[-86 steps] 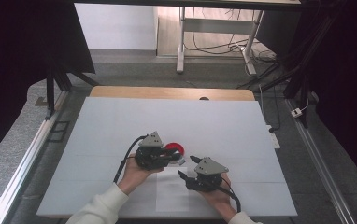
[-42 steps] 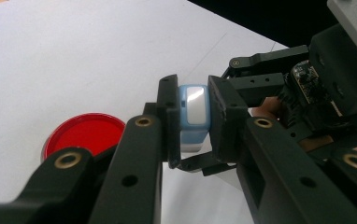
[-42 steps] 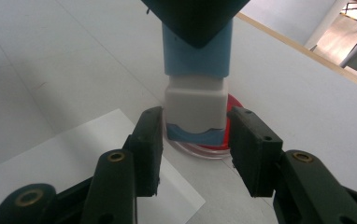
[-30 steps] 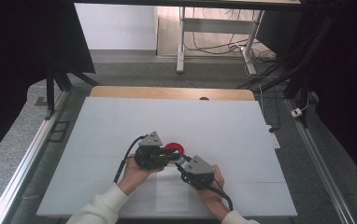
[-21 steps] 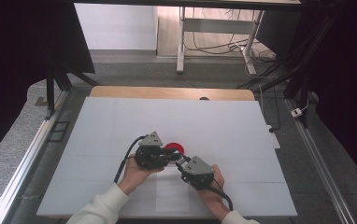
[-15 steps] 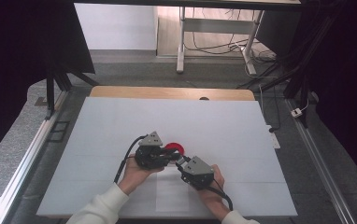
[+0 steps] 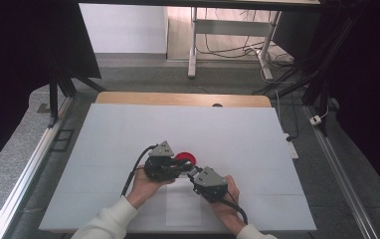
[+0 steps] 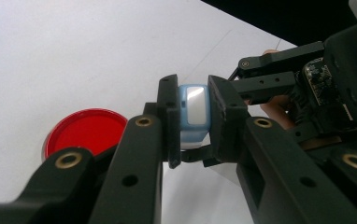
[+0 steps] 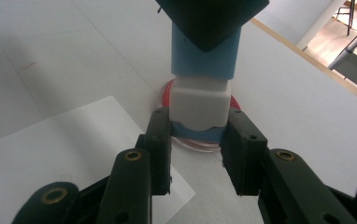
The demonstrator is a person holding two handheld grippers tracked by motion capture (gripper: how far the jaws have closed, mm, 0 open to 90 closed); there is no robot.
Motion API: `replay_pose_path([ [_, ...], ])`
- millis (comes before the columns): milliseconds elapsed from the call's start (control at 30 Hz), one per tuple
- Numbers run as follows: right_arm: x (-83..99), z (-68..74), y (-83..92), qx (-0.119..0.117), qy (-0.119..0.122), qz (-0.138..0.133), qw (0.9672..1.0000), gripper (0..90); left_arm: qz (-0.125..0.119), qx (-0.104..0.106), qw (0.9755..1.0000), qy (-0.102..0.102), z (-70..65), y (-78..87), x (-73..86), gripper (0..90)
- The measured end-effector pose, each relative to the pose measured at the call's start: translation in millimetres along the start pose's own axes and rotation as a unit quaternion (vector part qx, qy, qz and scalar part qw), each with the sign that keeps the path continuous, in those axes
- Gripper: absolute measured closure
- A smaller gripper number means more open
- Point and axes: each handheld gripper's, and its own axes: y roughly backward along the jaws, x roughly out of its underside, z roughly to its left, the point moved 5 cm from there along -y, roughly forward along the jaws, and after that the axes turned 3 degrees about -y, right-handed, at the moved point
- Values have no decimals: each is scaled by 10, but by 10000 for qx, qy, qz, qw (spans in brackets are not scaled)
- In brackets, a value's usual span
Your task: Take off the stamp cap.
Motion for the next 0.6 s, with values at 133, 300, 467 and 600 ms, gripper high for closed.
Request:
replay_pose_path([
  [133, 11, -1, -10, -12, -18, 46, 10000, 644, 24, -34, 10000, -32, -9, -16, 9, 758],
  [300, 24, 5, -21, -15, -13, 117, 9999, 647, 54, -48, 10000, -14, -7, -30, 26, 759],
  [467, 36, 11, -16, -42, -57, 96, 9999, 651, -11, -58, 10000, 61, -8, -27, 43, 759],
  [600, 34, 14, -12, -17, -95, -1, 10000, 652, -76, -30, 9999, 145, 2, -14, 37, 760],
])
